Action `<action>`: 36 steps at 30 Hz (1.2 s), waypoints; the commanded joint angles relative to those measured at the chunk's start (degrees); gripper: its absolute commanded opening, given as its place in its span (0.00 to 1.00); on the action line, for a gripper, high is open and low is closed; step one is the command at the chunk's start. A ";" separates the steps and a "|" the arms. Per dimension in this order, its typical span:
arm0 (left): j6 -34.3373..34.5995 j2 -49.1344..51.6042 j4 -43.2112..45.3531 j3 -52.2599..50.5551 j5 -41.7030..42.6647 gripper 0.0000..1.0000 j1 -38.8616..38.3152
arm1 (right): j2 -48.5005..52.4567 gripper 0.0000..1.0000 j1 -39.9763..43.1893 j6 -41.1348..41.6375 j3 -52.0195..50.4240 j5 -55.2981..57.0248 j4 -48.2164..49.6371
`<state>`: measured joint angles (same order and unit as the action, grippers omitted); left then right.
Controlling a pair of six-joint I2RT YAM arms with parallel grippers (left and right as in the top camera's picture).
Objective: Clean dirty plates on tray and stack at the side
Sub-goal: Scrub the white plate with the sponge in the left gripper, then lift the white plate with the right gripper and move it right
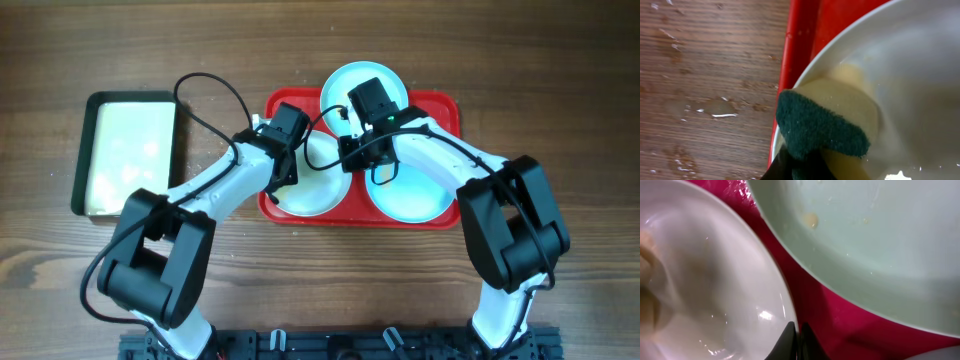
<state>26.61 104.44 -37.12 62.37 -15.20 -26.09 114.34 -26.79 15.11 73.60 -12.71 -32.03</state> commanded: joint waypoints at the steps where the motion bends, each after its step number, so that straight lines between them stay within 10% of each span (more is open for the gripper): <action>1: 0.17 -6.03 -0.90 -0.26 -8.90 0.04 1.99 | 0.50 0.04 0.39 -0.09 -0.22 1.77 -0.20; 10: 8.59 -30.75 -4.39 -0.17 15.76 0.04 17.11 | -11.13 0.04 -0.28 -8.98 1.90 3.41 -0.98; 17: 8.15 -31.93 -13.81 -0.22 23.08 0.04 28.02 | -23.78 0.04 -9.11 -18.58 1.95 31.01 2.16; 25: 8.15 -31.91 -14.16 -0.22 23.08 0.04 29.75 | -25.09 0.04 -21.77 -53.37 1.95 61.26 17.84; 36: 8.15 -31.91 -14.14 -0.22 21.70 0.04 29.75 | -25.09 0.04 -25.77 -91.76 1.92 63.39 32.94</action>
<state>34.65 72.86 -51.40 62.24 6.94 3.40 90.37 -52.21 -66.48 74.50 48.99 -3.01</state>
